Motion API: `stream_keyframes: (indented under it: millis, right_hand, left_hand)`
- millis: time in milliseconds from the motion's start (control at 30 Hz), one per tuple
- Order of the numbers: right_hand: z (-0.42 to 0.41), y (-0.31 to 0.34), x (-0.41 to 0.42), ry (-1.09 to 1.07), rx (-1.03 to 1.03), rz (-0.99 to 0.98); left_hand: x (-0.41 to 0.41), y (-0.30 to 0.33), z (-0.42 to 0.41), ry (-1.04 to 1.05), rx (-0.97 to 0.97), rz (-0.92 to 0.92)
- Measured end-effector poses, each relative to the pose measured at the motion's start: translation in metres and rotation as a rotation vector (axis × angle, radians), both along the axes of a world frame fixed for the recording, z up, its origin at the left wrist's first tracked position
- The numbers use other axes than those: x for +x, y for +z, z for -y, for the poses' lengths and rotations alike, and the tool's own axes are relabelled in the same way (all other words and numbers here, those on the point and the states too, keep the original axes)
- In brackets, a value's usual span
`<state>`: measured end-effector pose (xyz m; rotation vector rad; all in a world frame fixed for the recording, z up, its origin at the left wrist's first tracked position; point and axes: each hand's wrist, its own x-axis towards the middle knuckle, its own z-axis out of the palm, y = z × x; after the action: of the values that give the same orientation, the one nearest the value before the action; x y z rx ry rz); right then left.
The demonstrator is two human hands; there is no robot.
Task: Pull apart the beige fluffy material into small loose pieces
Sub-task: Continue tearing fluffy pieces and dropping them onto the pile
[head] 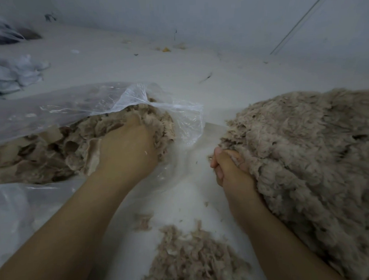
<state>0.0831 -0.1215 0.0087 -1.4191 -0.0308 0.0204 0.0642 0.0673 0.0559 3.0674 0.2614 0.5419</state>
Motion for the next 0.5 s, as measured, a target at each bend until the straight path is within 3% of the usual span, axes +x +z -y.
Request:
stream_keyframes:
  millis: [100, 200, 367, 500]
  right_hand:
    - [0.001, 0.0, 0.001, -0.015, -0.002, 0.01]
    - [0.0, 0.0, 0.002, -0.044, 0.081, -0.022]
    - [0.002, -0.001, 0.0, -0.059, 0.132, 0.07]
    - [0.001, 0.001, 0.0, -0.052, 0.189, 0.066]
  left_hand:
    - [-0.002, 0.009, 0.016, -0.118, 0.001, 0.182]
    - [0.009, 0.012, 0.039, -0.276, -0.076, 0.184]
    - [0.039, 0.006, 0.076, -0.546, -0.502, 0.069]
    - [0.044, -0.002, 0.092, -0.557, -0.809, 0.161]
